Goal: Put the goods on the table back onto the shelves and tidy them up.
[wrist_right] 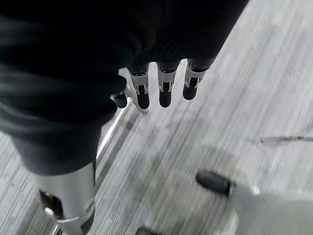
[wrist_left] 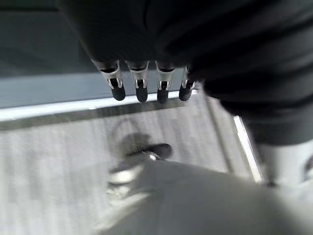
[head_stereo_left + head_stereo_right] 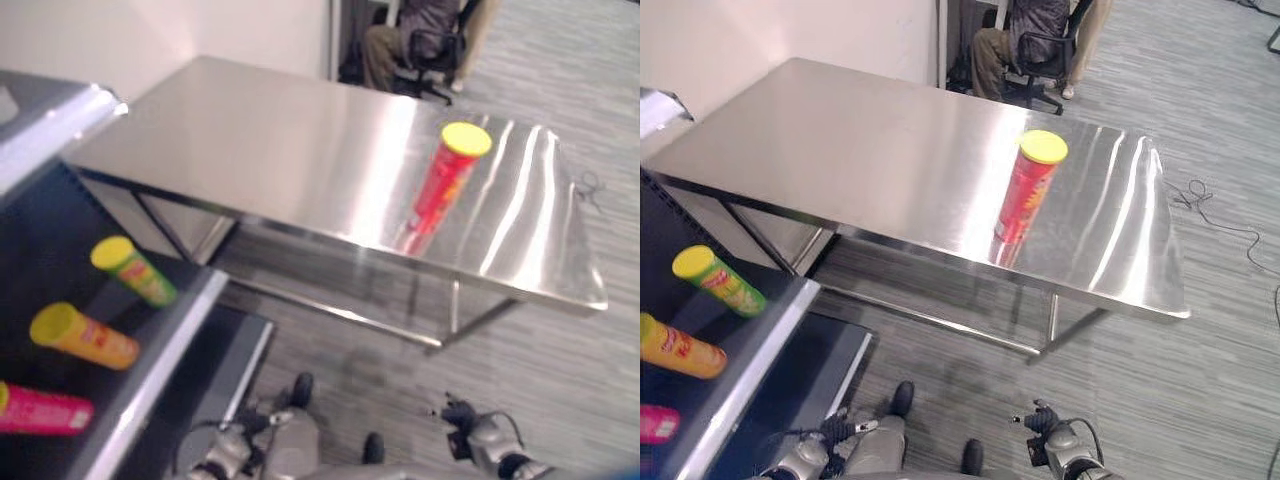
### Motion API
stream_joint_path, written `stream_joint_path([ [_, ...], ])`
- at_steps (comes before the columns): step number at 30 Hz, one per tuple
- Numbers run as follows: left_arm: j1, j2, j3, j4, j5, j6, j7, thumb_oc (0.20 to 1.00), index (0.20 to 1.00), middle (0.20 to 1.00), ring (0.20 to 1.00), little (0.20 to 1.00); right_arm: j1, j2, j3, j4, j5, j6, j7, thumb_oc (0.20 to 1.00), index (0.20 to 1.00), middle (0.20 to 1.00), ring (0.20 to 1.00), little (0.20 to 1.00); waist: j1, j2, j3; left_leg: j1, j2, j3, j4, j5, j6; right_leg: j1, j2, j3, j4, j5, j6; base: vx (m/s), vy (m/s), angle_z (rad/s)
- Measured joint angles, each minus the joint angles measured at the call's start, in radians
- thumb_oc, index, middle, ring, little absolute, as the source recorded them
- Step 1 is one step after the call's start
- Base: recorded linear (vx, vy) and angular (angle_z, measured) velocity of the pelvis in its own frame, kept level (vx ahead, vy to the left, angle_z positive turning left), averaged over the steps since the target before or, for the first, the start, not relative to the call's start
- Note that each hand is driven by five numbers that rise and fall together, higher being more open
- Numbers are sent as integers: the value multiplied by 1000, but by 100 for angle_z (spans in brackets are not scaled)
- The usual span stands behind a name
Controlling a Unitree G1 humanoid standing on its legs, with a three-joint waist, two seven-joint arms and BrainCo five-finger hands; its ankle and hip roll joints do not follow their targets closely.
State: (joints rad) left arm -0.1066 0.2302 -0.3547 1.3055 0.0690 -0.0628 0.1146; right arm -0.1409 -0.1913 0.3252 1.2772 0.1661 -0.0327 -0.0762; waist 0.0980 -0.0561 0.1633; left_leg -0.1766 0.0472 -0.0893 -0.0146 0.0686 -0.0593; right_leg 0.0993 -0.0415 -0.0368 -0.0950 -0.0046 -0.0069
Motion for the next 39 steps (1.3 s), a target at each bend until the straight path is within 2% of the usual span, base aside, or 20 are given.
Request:
stream_joint_path([
  [1,25,6,0,3,25,2,-1,1000,1000,1000,1000,1000,53,5,-36,35,1,3,1,1000,1000,1000,1000,1000,-23,-19,-21,41,-65,24,-20,34,26,32,-67,-2,1,-36,28,147,342,-37],
  [2,18,12,0,6,32,2,-4,1000,1000,1000,1000,1000,78,13,-52,57,0,3,2,1000,1000,1000,1000,1000,-26,-32,-32,47,-80,30,-20,33,32,34,-80,-5,7,-35,26,143,409,-30],
  [3,16,26,3,14,34,4,-7,1000,1000,1000,1000,1000,78,23,-65,71,0,3,3,1000,1000,1000,1000,1000,-27,-42,-41,54,-90,43,-26,32,46,40,-94,-7,14,-27,28,43,225,-24],
  [4,23,19,-9,13,41,9,-8,1000,1000,1000,1000,1000,89,31,-62,89,0,22,4,1000,1000,1000,1000,1000,-36,-42,-47,86,-92,42,-44,49,79,42,-100,-10,40,-9,85,43,224,-24],
  [7,31,17,-42,12,71,9,-10,1000,1000,1000,1000,1000,102,30,-60,84,0,25,6,1000,1000,1000,1000,1000,-50,-31,-74,130,-90,42,-74,53,111,31,-100,-14,77,-30,105,20,200,-23],
  [8,24,19,-42,9,71,9,-10,1000,1000,1000,1000,1000,106,32,-61,68,1,26,6,1000,1000,1000,1000,1000,-65,-35,-91,134,-103,46,-74,47,119,33,-105,-7,61,9,111,13,278,-2],
  [9,25,19,-42,11,71,10,-10,1000,1000,1000,1000,1000,106,30,-61,46,1,24,4,1000,1000,1000,1000,1000,-68,-45,-100,141,-110,46,-74,44,123,40,-109,-6,64,1,122,9,191,-1],
  [12,20,-9,-80,0,83,2,-9,1000,1000,1000,1000,1000,104,5,-71,-18,2,17,-7,1000,1000,1000,1000,1000,-77,13,-113,156,-95,46,-79,35,135,2,-106,-1,149,-22,132,11,129,-3],
  [13,26,-16,-80,0,93,-1,-9,1000,1000,1000,1000,1000,102,4,-69,-22,2,16,-8,1000,1000,1000,1000,1000,-77,20,-117,161,-95,47,-75,33,137,0,-108,1,152,-39,137,26,146,-5],
  [16,47,16,-80,-23,109,-7,-10,1000,1000,1000,1000,1000,123,-7,-145,-141,1,4,-23,1000,1000,1000,1000,1000,-86,-11,-124,171,-126,72,-81,26,134,-38,-142,17,107,-38,127,25,63,-10],
  [19,78,25,-78,-23,109,-8,-14,1000,1000,1000,1000,1000,131,-67,-188,-164,2,3,-28,1000,1000,1000,1000,1000,-90,-12,-128,174,-115,78,-80,23,120,-34,-128,28,85,-43,131,14,12,-14],
  [23,98,29,-75,-42,109,-7,-27,1000,1000,1000,1000,1000,195,-218,-242,-243,2,22,-6,1000,1000,1000,1000,1000,-91,-16,-130,170,-89,88,-79,20,100,-32,-102,33,60,-28,111,12,-7,-10],
  [25,138,50,-74,-114,108,-12,-51,1000,1000,1000,1000,1000,320,-317,-303,-436,2,21,45,1000,1000,1000,1000,1000,-92,-25,-130,172,-83,100,-80,14,90,-32,-97,50,49,-20,113,20,-23,-20],
  [26,163,73,-67,-126,108,-22,-72,1000,1000,1000,1000,1000,353,-382,-330,-462,2,17,78,1000,1000,1000,1000,1000,-114,-46,-131,179,-79,103,-81,9,88,-14,-94,52,29,1,121,27,-17,-14],
  [29,192,97,-56,-167,108,-27,-97,1000,1000,1000,1000,1000,431,-443,-383,-511,2,23,118,1000,1000,1000,1000,1000,-124,-69,-133,179,-73,104,-81,4,86,-13,-88,53,23,2,118,47,-14,-4],
  [30,242,113,-18,-227,106,-31,-122,1000,1000,1000,1000,1000,513,-482,-496,-628,7,27,155,1000,1000,1000,1000,1000,-144,-77,-133,181,-71,106,-81,0,82,-8,-88,54,16,2,118,62,-15,-2],
  [32,289,114,23,-258,106,-36,-148,1000,1000,1000,1000,1000,613,-548,-668,-811,14,25,164,1000,1000,1000,1000,1000,-173,-73,-133,191,-70,108,-82,-8,81,4,-88,55,8,5,117,55,-11,-5],
  [34,320,91,85,-259,104,-46,-164,1000,1000,1000,1000,1000,679,-573,-833,-971,33,-5,165,1000,1000,1000,1000,1000,-188,-67,-132,196,-69,111,-82,-9,79,7,-87,57,8,4,117,24,-11,-6],
  [36,321,79,103,-227,105,-50,-171,1000,1000,1000,1000,1000,675,-606,-940,-1071,51,-28,150,1000,1000,1000,1000,1000,-203,-61,-136,196,-66,114,-81,-9,78,6,-84,59,1,-2,116,36,-11,-6],
  [39,314,72,114,-211,104,-49,-170,1000,1000,1000,1000,1000,624,-611,-988,-1153,51,-51,113,1000,1000,1000,1000,1000,-204,-54,-144,194,-63,115,-81,-8,76,2,-82,63,1,-16,114,4,-15,-4],
])
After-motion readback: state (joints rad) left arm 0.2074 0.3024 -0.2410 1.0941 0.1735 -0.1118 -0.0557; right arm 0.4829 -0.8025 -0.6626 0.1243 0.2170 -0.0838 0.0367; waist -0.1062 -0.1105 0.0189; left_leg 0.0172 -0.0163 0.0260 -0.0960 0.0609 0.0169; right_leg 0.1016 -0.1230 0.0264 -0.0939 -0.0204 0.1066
